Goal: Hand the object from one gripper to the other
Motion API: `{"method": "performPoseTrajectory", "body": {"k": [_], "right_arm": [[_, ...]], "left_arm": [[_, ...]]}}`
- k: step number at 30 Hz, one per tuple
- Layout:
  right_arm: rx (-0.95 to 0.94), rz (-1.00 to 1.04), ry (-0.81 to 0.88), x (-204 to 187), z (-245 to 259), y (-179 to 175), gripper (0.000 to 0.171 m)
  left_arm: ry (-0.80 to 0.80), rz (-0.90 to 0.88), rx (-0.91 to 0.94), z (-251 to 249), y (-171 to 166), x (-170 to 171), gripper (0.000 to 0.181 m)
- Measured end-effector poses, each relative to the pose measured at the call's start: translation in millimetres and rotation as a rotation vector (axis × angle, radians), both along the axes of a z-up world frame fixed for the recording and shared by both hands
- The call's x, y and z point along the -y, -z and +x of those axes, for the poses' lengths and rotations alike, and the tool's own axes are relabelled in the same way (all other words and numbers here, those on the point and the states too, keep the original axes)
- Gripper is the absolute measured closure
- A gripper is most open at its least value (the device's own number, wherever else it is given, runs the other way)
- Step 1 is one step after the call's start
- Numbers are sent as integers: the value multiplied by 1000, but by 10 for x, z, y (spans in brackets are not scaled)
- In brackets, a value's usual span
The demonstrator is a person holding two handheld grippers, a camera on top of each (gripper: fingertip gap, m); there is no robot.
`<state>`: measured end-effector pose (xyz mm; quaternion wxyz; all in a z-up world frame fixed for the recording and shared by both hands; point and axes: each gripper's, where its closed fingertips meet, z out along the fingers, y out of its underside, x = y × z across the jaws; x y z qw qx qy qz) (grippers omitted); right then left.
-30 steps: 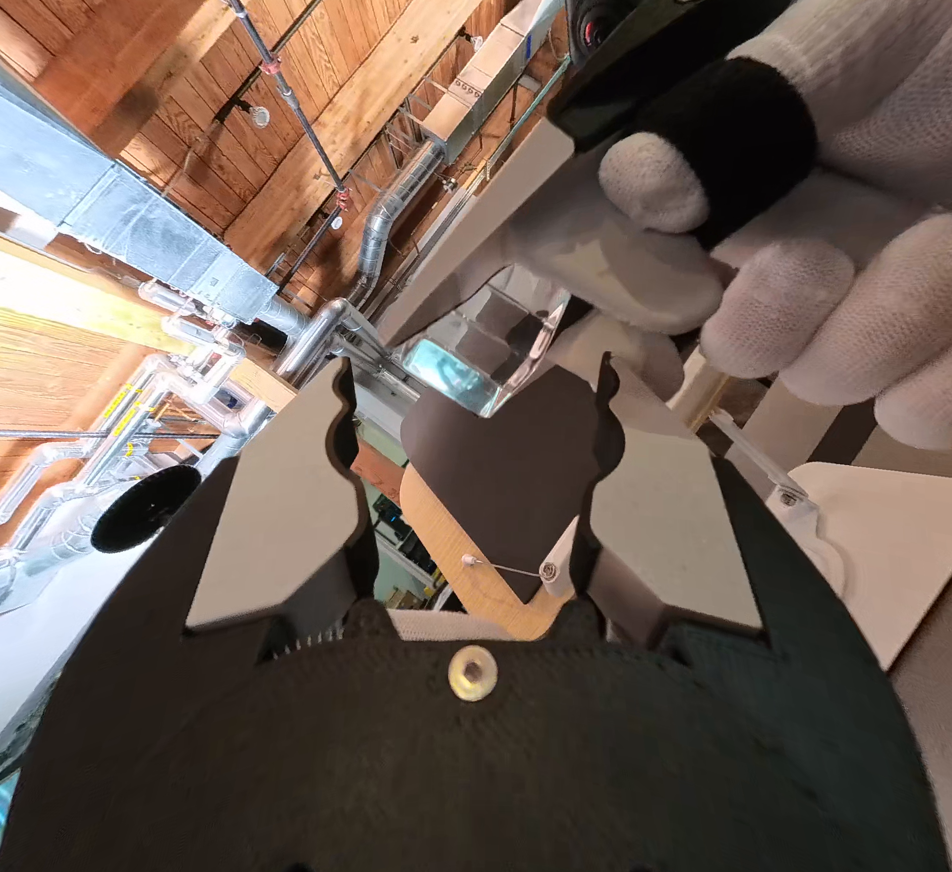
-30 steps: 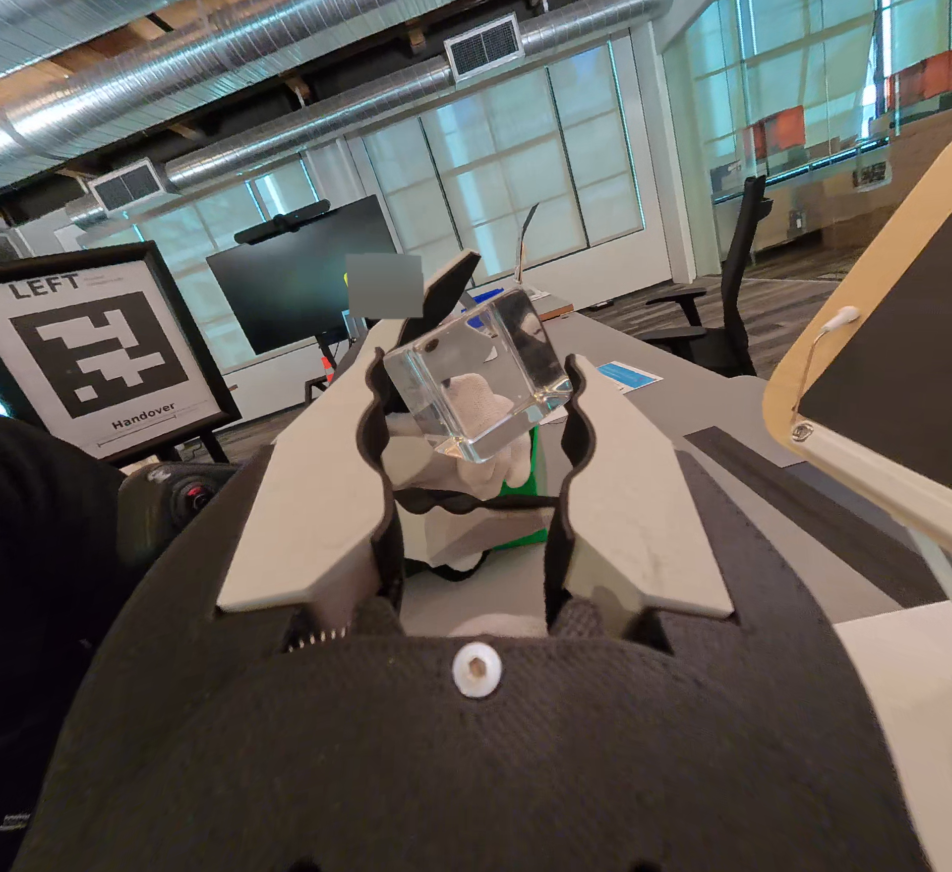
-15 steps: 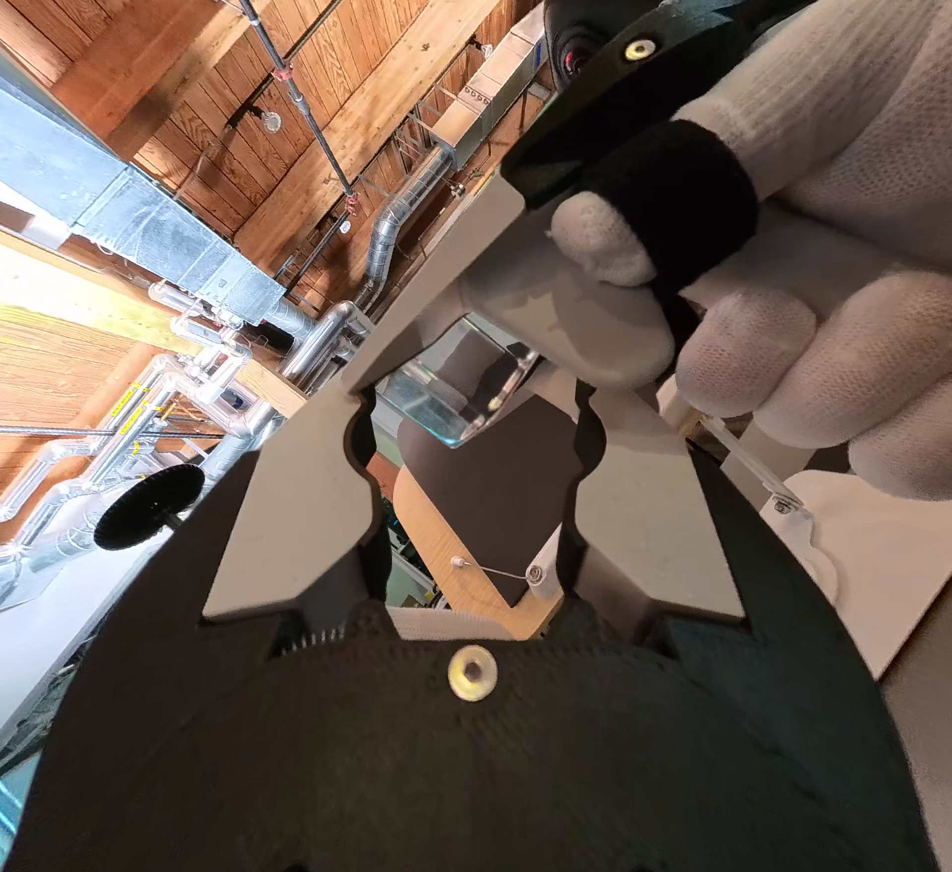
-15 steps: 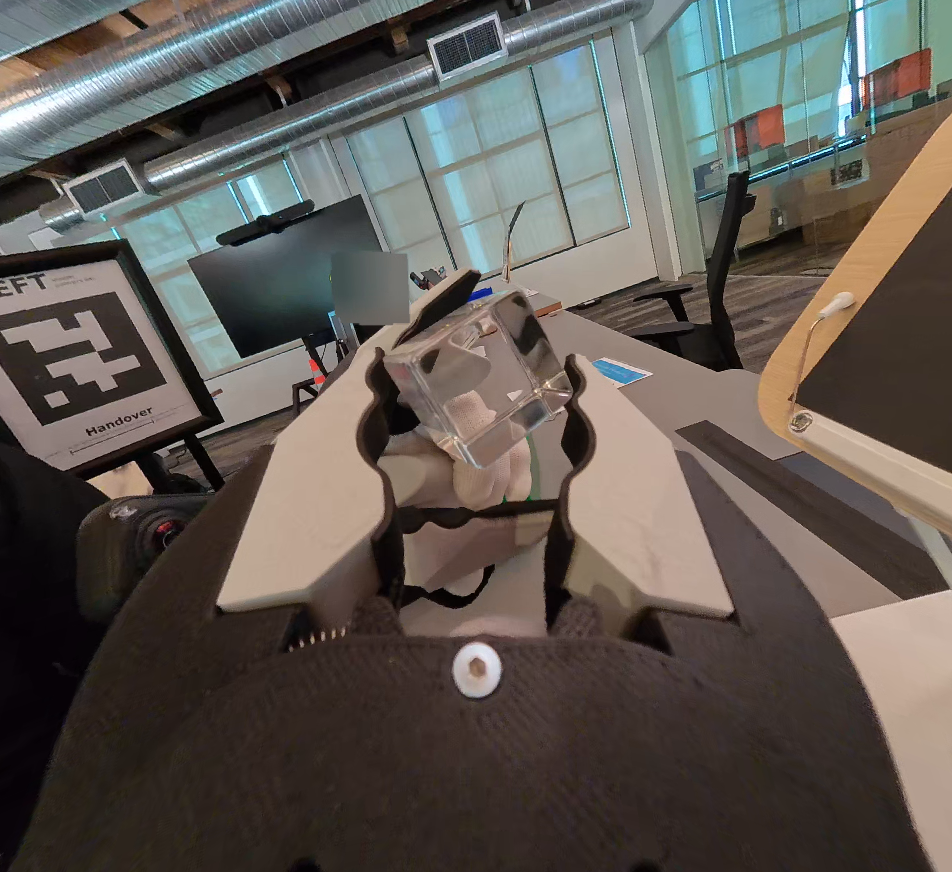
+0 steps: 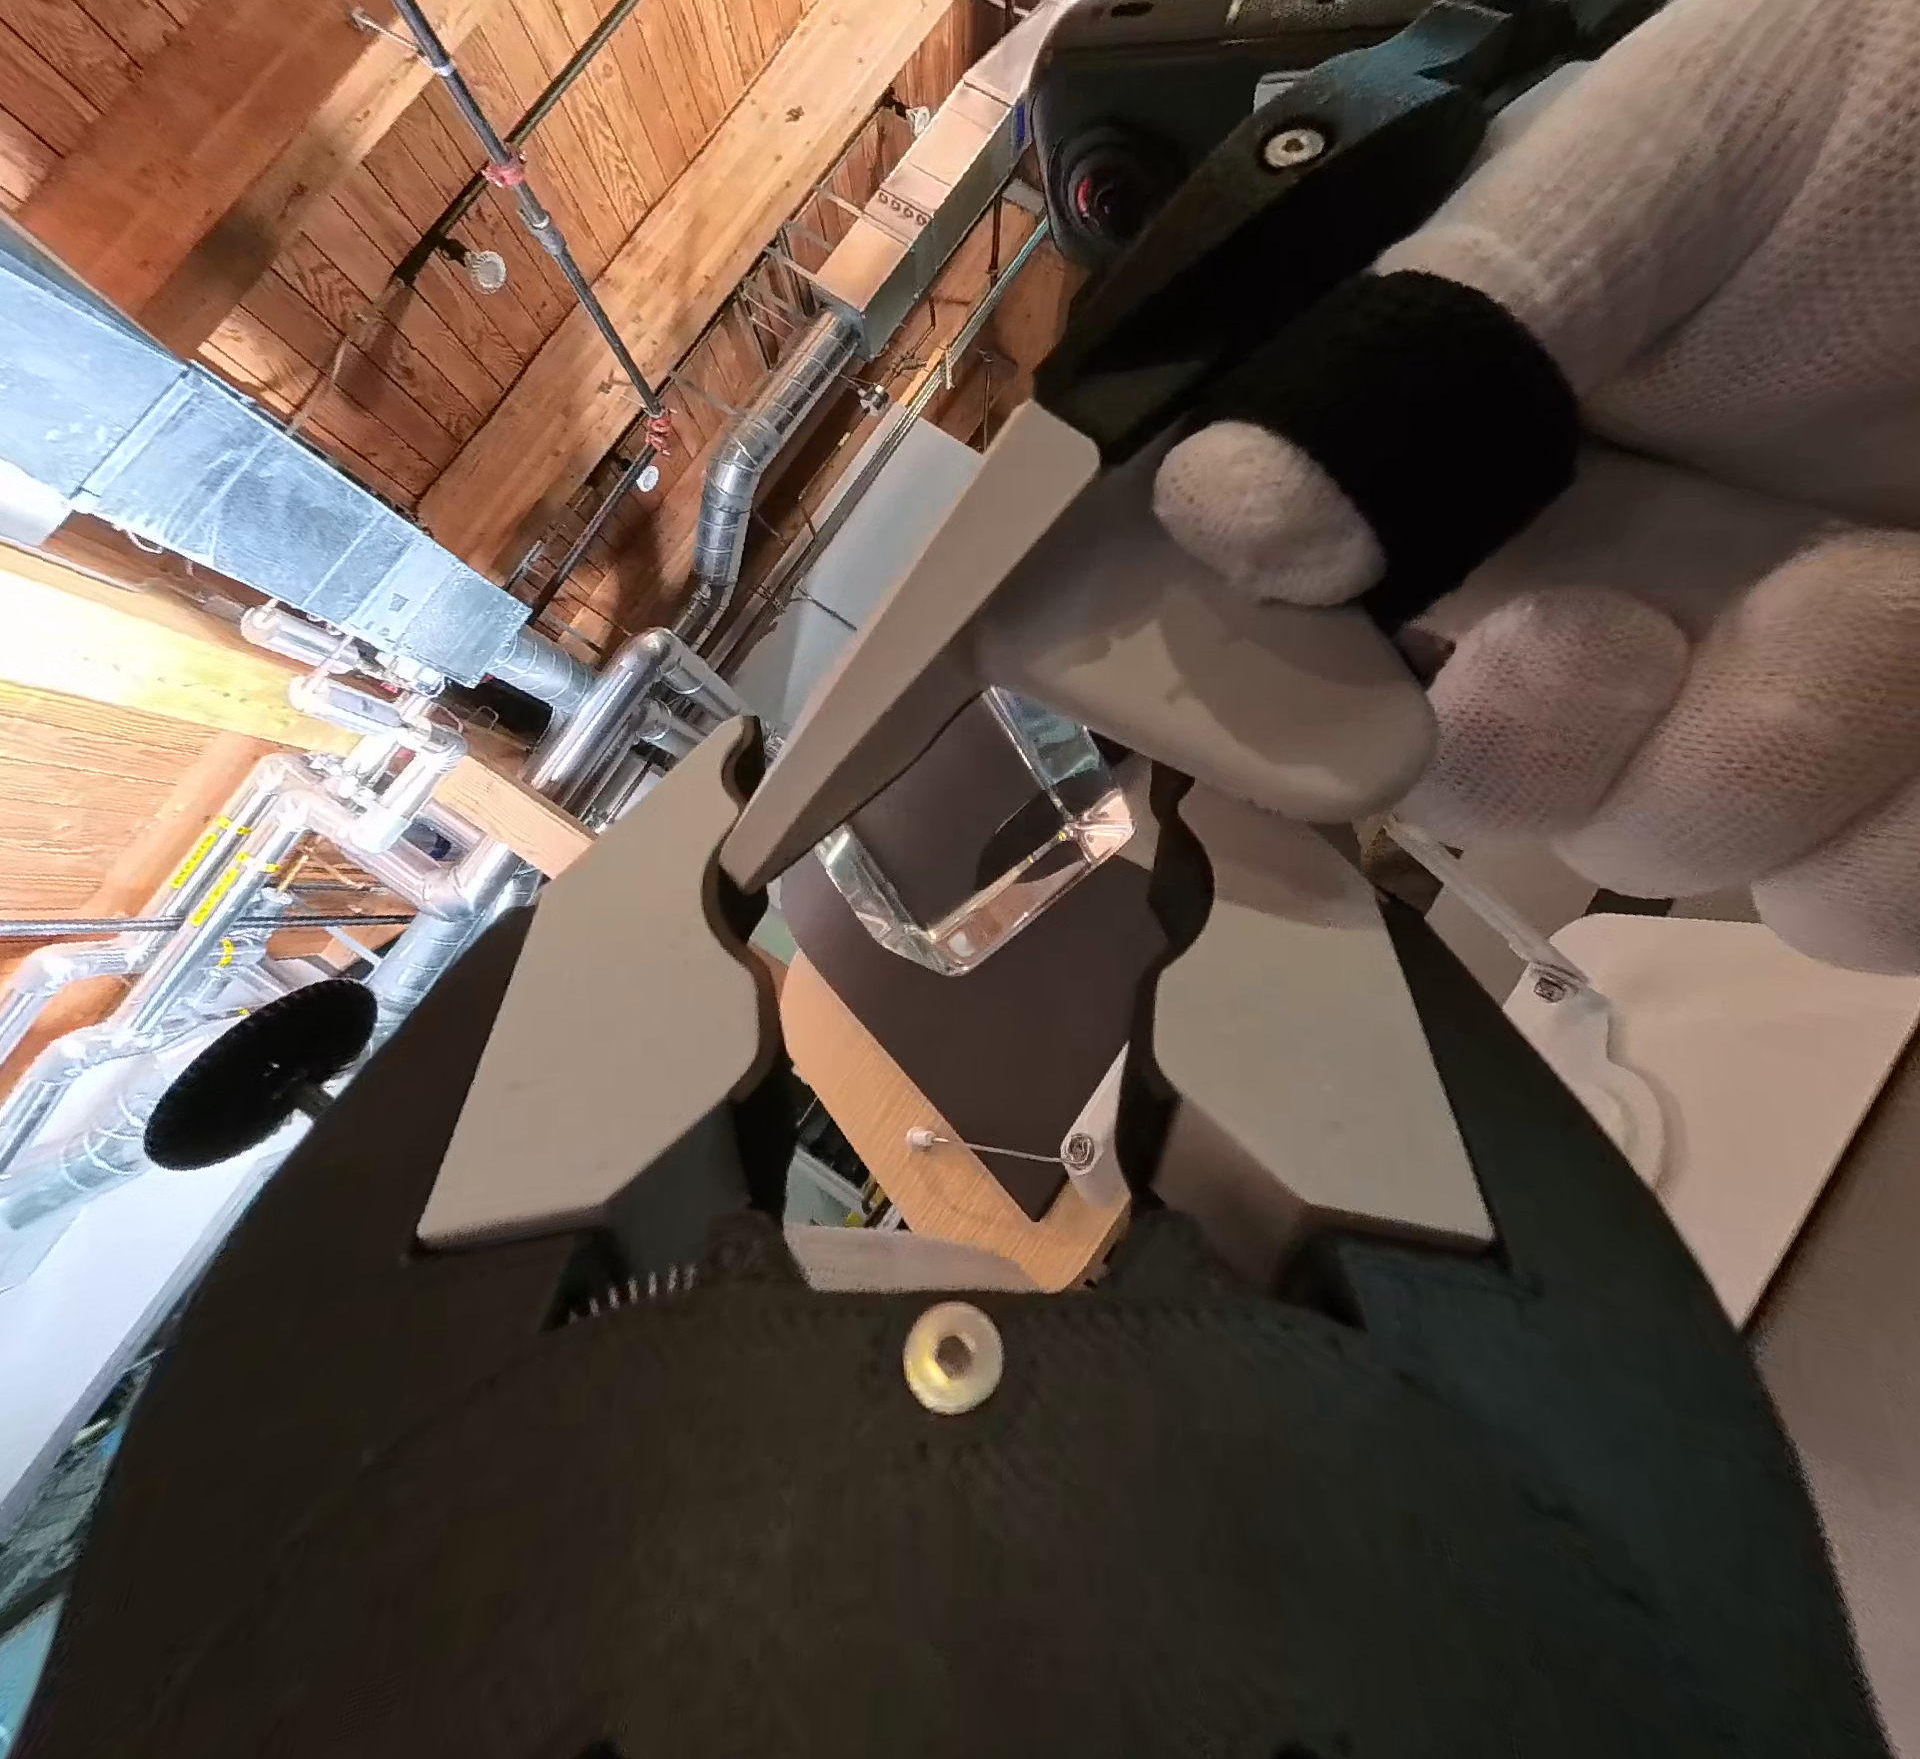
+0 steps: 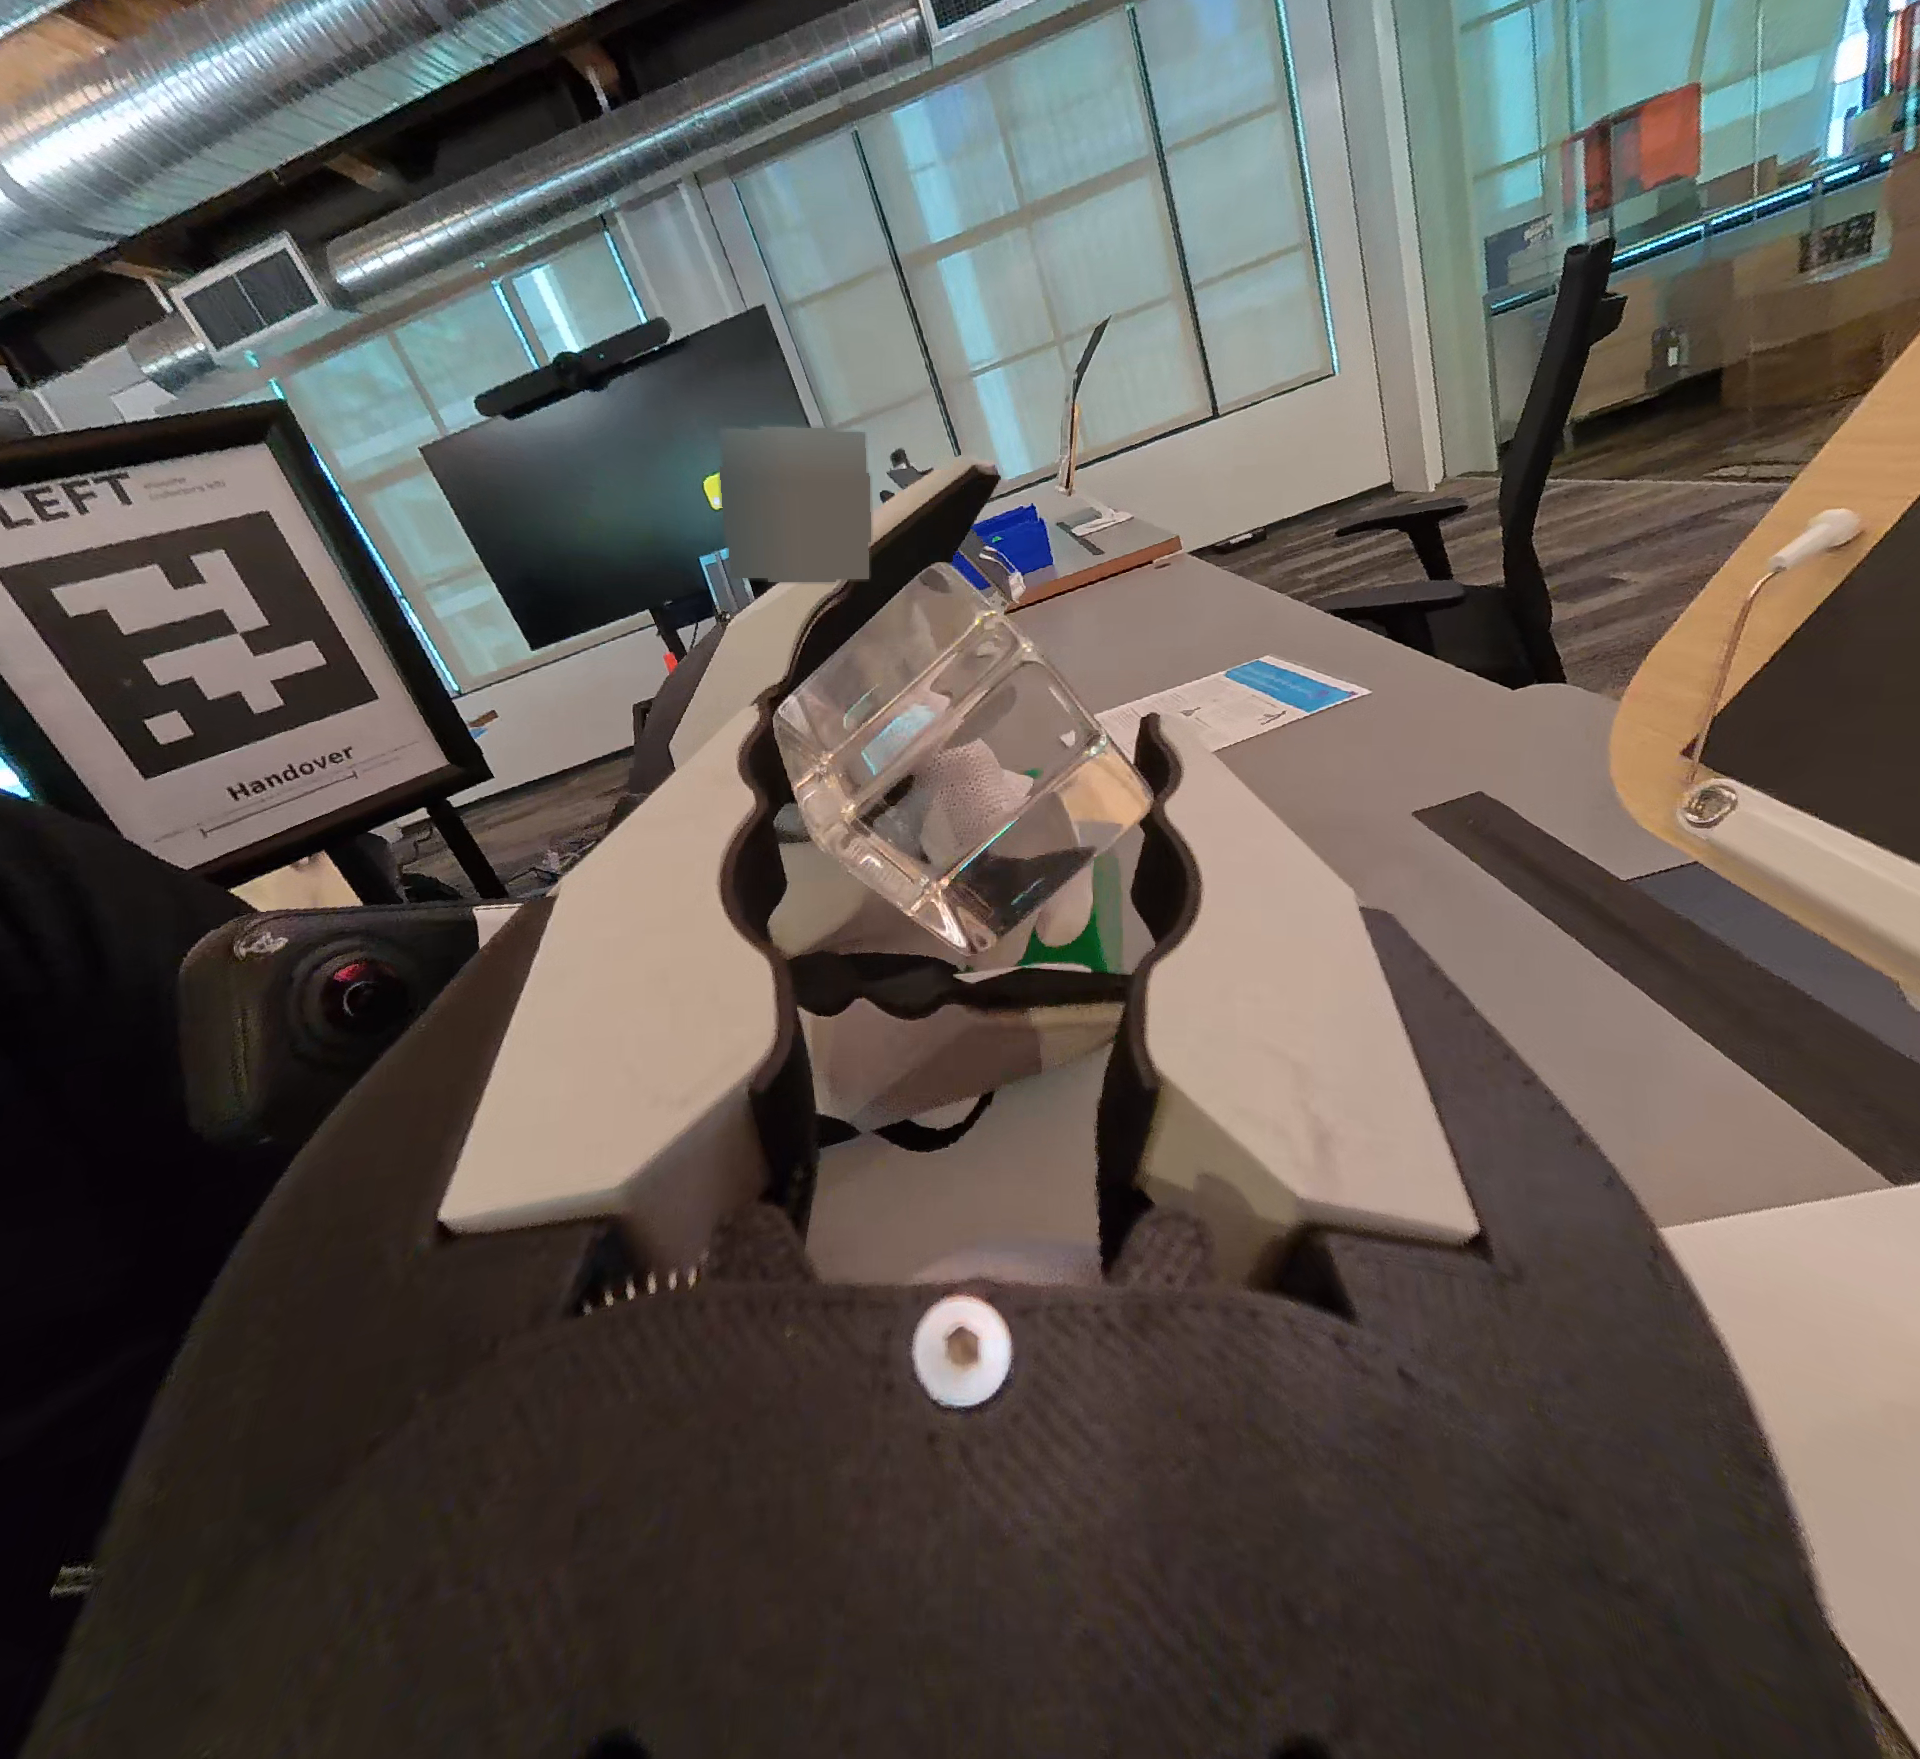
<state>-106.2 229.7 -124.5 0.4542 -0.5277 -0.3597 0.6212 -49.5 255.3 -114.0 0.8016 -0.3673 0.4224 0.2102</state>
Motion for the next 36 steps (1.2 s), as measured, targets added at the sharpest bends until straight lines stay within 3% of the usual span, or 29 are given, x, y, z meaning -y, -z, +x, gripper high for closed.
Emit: {"method": "performPoseTrajectory", "body": {"k": [9,33,36], "right_arm": [[63,-3,-39,36,-4,100,106],[154,-9,-104,121,112,156,107],[164,-9,-107,123,119,170,107]], "left_arm": [[11,3,-45,16,37,26,118],[37,-48,-79,64,102,35,109],[36,-42,-101,87,130,43,114]]}}
